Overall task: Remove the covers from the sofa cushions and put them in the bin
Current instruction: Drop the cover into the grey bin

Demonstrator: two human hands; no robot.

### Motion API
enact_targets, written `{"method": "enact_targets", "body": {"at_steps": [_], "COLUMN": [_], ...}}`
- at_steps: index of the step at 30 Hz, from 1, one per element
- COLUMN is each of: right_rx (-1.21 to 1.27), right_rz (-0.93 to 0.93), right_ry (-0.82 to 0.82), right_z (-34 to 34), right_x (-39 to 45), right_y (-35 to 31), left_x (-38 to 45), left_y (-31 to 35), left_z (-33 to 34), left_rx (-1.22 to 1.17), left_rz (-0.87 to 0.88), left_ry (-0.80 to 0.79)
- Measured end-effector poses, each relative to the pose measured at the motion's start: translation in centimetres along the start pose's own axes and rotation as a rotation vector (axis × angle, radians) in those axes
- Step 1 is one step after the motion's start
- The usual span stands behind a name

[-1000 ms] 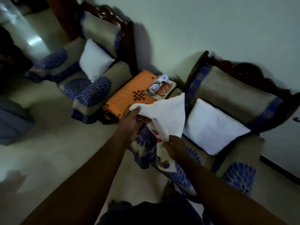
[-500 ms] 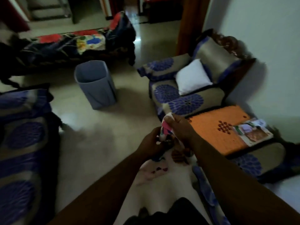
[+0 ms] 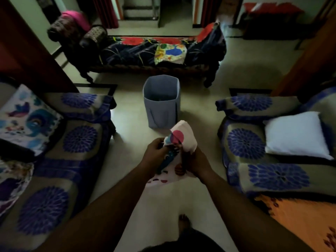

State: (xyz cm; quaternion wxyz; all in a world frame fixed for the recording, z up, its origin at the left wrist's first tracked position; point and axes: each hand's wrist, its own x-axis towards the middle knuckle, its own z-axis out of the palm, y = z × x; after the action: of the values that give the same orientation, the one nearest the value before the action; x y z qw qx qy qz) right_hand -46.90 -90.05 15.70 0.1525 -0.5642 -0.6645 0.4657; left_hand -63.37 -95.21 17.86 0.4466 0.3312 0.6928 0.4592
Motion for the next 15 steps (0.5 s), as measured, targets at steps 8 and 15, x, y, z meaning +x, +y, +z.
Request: {"method": "enact_targets", "body": {"at_steps": [8,15], "right_rx": [0.503,-0.265], "right_rz": [0.075,-0.167], "right_ry": [-0.203,0.120], "right_z": [-0.7,2.7], "right_x": [17.7,35.2], "right_y": [-11.5,-15.1], "left_x": [15.1,34.5], "left_y": [2.0,5.2], "left_z": [-5.6,-10.4], "left_rx": [0.062,-0.149], "left_rz": [-0.025,-0.118], "left_ry": [-0.106,0.240]}}
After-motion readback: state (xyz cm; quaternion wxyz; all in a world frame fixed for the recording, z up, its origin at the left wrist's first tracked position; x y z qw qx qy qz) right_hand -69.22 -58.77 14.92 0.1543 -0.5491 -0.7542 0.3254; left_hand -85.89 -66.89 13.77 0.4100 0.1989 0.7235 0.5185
